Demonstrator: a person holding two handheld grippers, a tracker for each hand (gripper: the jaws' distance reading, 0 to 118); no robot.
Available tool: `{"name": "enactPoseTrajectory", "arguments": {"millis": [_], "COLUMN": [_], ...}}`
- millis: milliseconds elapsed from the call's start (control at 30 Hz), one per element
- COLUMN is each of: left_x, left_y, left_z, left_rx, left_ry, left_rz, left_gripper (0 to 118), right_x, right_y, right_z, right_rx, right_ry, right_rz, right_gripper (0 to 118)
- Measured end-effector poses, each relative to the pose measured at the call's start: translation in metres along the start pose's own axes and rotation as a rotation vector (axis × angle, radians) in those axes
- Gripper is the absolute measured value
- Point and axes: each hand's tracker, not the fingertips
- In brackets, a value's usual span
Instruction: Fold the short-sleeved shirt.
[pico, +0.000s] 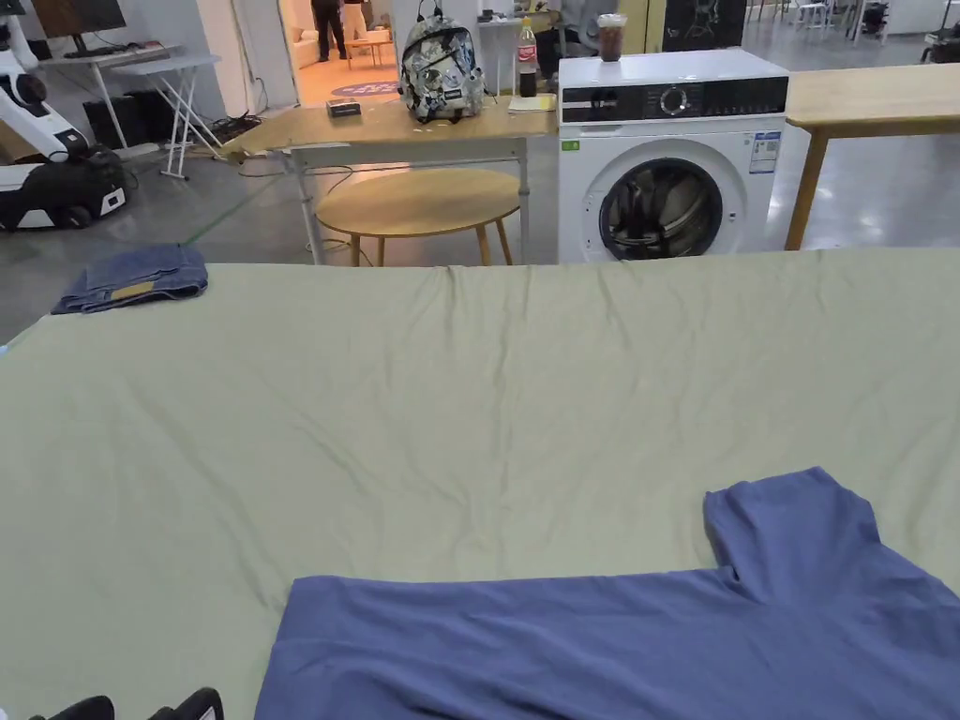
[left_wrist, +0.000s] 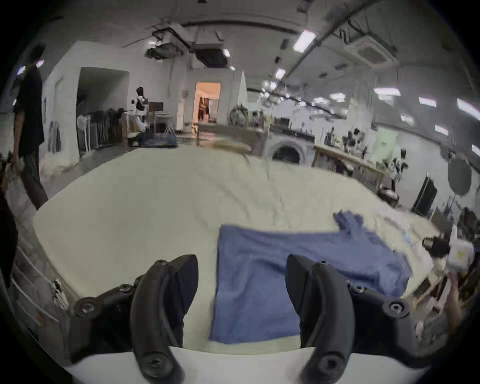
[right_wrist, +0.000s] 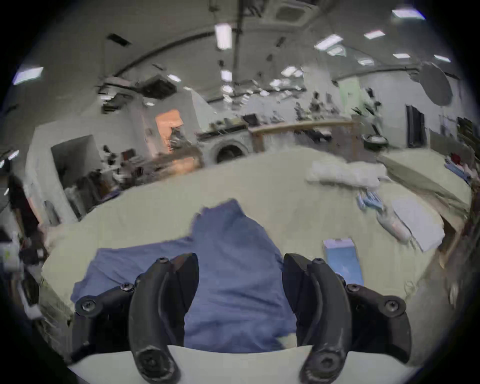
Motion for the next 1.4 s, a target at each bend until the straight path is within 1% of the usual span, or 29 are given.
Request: {"name": "enactPoseTrajectory", "arguments": {"millis": [33, 67, 100, 133, 167, 233, 333, 400, 467, 500, 533, 600, 633, 667, 700, 733, 867, 900, 933, 967, 1000, 1067, 1133, 1200, 1233, 1267, 1300, 1333, 1400], "left_x": [0.004, 0.008, 0.012, 0.016, 0.018, 0.02, 0.015, 0.012, 0.007, 0.003, -0.008, -0.021, -0.026, -0.013, -0.017, -0.019, -0.023, -0.023, -0.03, -0.029, -0.027, -0.015, -0.002, 0.001, 0.001, 0.0, -0.001, -0.006, -0.01], "left_y": [0.002, 0.005, 0.006, 0.007, 0.007, 0.007, 0.008, 0.017, 0.027, 0.03, 0.036, 0.043, 0.045, 0.049, 0.047, 0.045, 0.034, 0.031, 0.026, 0.023, 0.019, 0.019, 0.018, 0.014, 0.013, 0.013, 0.014, 0.015, 0.017], "left_z": [0.004, 0.006, 0.007, 0.007, 0.007, 0.002, -0.014, -0.033, -0.061, -0.077, -0.095, -0.131, -0.153, -0.172, -0.196, -0.221, -0.285, -0.298, -0.31, -0.317, -0.321, -0.311, -0.311, -0.313, -0.315, -0.316, -0.317, -0.319, -0.321], "left_rx": [0.031, 0.044, 0.051, 0.041, 0.041, 0.036, -0.003, -0.037, -0.133, -0.183, -0.139, -0.205, -0.233, -0.277, -0.32, -0.372, -0.462, -0.488, -0.528, -0.552, -0.558, -0.543, -0.55, -0.577, -0.581, -0.586, -0.598, -0.608, -0.606], "left_ry": [-0.017, -0.04, -0.049, -0.041, -0.04, -0.059, -0.08, -0.077, -0.074, -0.054, -0.043, -0.084, -0.077, -0.092, -0.091, -0.031, 0.046, 0.057, 0.055, 0.064, 0.085, 0.088, 0.094, 0.104, 0.099, 0.102, 0.104, 0.1, 0.104], "left_rz": [0.006, -0.004, -0.017, -0.022, -0.029, -0.03, -0.01, -0.022, -0.056, -0.073, -0.066, -0.041, -0.014, -0.015, -0.007, -0.025, -0.111, -0.118, -0.099, -0.095, -0.1, -0.163, -0.229, -0.255, -0.237, -0.224, -0.199, -0.191, -0.2], "left_gripper": [54, 35, 13, 3, 0, 0, 0, 0, 0, 4, 19, 53, 63, 69, 72, 73, 72, 68, 54, 30, 13, 1, 1, 1, 1, 1, 1, 1, 1], "right_x": [-0.011, -0.019, -0.028, -0.035, -0.039, -0.044, -0.054, -0.05, -0.048, -0.041, -0.039, -0.033, -0.027, -0.023, -0.019, -0.012, 0.004, 0.008, 0.011, 0.013, 0.017, 0.021, 0.027, 0.028, 0.028, 0.028, 0.029, 0.03, 0.033], "right_y": [0.005, 0.009, 0.014, 0.015, 0.014, 0.013, 0.007, 0.004, 0.001, -0.001, -0.003, -0.006, -0.008, -0.01, -0.012, -0.013, -0.018, -0.018, -0.018, -0.019, -0.019, -0.019, -0.015, -0.001, 0.013, 0.025, 0.038, 0.051, 0.065], "right_z": [0.001, 0.0, -0.002, -0.006, -0.008, -0.017, -0.027, -0.033, -0.032, -0.034, -0.034, -0.035, -0.035, -0.035, -0.035, -0.035, -0.032, -0.029, -0.025, -0.021, -0.018, -0.015, -0.023, -0.046, -0.064, -0.08, -0.103, -0.132, -0.189], "right_rx": [0.011, 0.011, 0.004, -0.008, -0.007, -0.05, -0.065, -0.085, -0.084, -0.09, -0.094, -0.111, -0.125, -0.13, -0.133, -0.146, -0.177, -0.189, -0.198, -0.199, -0.206, -0.227, -0.236, -0.231, -0.233, -0.24, -0.263, -0.321, -0.407], "right_ry": [0.005, -0.005, -0.006, -0.004, 0.004, 0.063, 0.038, 0.042, 0.049, 0.056, 0.051, 0.045, 0.042, 0.033, 0.024, 0.024, -0.021, -0.035, -0.056, -0.065, -0.072, -0.085, -0.089, -0.087, -0.084, -0.07, -0.039, -0.007, 0.047], "right_rz": [0.049, 0.087, 0.116, 0.132, 0.129, 0.126, 0.145, 0.131, 0.106, 0.094, 0.089, 0.078, 0.071, 0.065, 0.053, 0.032, 0.001, 0.002, 0.01, 0.016, 0.02, 0.022, 0.008, -0.013, -0.012, -0.008, -0.002, 0.001, 0.009], "right_gripper": [56, 37, 8, 0, 0, 0, 0, 0, 0, 0, 0, 0, 0, 0, 0, 0, 0, 0, 0, 0, 0, 0, 0, 0, 6, 28, 55, 60, 60]}}
